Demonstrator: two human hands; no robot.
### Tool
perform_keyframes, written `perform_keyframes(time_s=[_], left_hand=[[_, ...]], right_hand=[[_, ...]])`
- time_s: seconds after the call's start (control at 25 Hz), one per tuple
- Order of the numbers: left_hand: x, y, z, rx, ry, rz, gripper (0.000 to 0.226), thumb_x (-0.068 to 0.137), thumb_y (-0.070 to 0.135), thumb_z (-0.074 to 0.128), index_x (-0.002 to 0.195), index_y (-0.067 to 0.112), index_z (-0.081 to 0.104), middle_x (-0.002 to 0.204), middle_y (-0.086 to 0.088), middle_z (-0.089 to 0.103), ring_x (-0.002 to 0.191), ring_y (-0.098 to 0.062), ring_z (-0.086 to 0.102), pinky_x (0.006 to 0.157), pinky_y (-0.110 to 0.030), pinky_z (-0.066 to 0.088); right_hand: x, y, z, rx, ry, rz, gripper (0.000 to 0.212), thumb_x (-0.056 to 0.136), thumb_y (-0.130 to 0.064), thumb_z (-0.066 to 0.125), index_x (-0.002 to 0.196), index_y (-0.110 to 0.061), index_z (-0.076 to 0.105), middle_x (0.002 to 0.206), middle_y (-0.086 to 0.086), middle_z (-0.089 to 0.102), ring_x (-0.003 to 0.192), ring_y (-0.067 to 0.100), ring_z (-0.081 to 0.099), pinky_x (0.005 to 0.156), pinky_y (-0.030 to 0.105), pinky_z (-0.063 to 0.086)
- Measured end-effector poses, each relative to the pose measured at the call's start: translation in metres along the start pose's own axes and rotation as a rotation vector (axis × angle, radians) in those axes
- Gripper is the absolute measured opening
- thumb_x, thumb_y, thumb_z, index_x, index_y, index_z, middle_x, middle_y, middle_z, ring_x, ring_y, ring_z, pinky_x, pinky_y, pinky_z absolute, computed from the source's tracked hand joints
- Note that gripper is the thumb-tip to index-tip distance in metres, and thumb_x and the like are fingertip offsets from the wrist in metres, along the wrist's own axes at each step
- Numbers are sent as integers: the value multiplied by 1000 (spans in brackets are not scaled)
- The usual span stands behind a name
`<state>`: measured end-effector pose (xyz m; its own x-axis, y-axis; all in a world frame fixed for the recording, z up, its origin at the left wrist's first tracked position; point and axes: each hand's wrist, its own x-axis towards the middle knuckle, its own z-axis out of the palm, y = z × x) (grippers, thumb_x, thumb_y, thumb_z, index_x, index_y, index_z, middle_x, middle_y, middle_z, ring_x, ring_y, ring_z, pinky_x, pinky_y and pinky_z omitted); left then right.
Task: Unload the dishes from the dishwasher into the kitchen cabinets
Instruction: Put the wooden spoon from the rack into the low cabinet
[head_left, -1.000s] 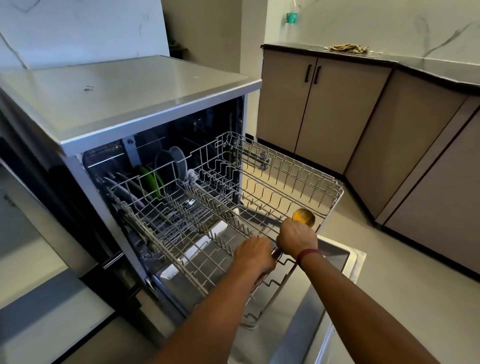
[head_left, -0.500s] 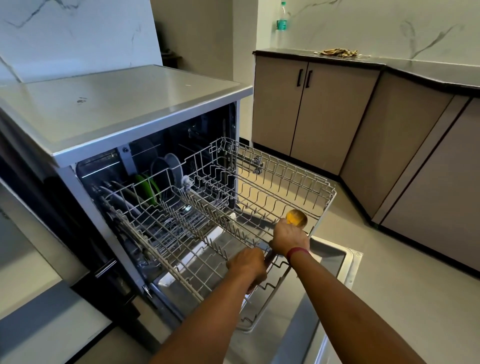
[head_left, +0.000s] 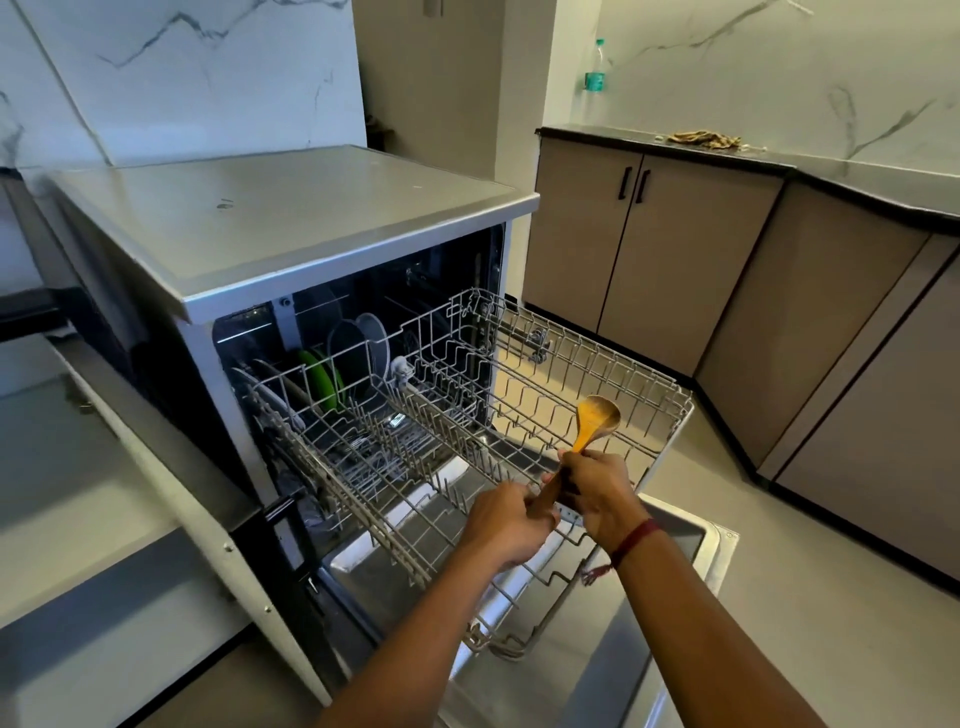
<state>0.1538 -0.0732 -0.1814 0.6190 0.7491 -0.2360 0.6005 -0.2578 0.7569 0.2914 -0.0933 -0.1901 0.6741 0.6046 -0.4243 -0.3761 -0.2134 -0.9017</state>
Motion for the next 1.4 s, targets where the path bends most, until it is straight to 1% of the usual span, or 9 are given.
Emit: perform_keyframes(time_s=[0.08,0.16,0.28,0.44,0.6,0.8,1.0,1.16,1.4], left_hand=[[-24,-4,-11,-47,46,44,29,94,49,50,103,24,61,81,9,61,73,-8,59,70,-29,51],[-54,-10,-25,-148,161,115,28,98,46,44,113,29,59,88,12,61,76,0,59,67,-18,46],[-96,-25,-43,-272,370,247,19,97,32,52,113,31,63,96,16,63,83,6,61,68,-12,49],[-134,-51,-60,-327,404,258,17,93,28,60,105,38,63,99,19,67,93,6,62,79,-17,53],[-162,-76,-75,-306,472,260,13,91,24,62,99,33,66,92,18,68,88,3,64,76,-16,54],[-202,-99,-97,-228,529,276,15,91,28,60,103,28,68,90,17,68,86,-3,64,75,-16,51],[-252,-139,-126,-103,650,220,17,93,33,56,109,33,63,99,20,64,90,3,59,81,-13,48],[-293,-175,-152,-66,752,136,19,92,28,60,110,28,63,103,15,64,92,-2,59,83,-12,47],[-345,-241,-186,-29,1017,-23,20,92,33,55,108,27,66,100,14,67,89,0,62,79,-15,51]], right_hand=[[-29,-1,4,94,-79,-31,16,98,-13,52,102,2,58,81,17,64,70,27,67,70,40,59],[-55,-1,5,130,-140,-90,18,101,-20,47,107,-5,54,76,12,63,64,28,66,68,43,58],[-95,-8,4,116,-205,-189,21,103,-26,40,113,-9,50,68,10,62,52,27,59,51,36,55],[-158,-20,10,-9,-279,-347,28,102,-27,40,123,-17,55,67,8,63,42,18,50,37,26,46],[-224,-28,39,-55,-398,-431,31,99,-31,44,126,-24,58,70,11,63,39,20,47,35,27,43],[-284,-23,88,-103,-570,-468,36,91,-35,46,124,-26,58,70,18,64,37,23,47,35,25,43],[-332,11,147,-197,-744,-461,28,93,-36,45,117,-32,58,66,23,63,41,28,47,38,29,44],[-354,50,199,-301,-854,-433,26,97,-33,43,116,-29,60,57,20,56,44,28,43,39,29,43],[-356,110,275,-378,-999,-163,26,97,-28,47,110,-9,60,57,18,57,34,19,46,33,22,41]])
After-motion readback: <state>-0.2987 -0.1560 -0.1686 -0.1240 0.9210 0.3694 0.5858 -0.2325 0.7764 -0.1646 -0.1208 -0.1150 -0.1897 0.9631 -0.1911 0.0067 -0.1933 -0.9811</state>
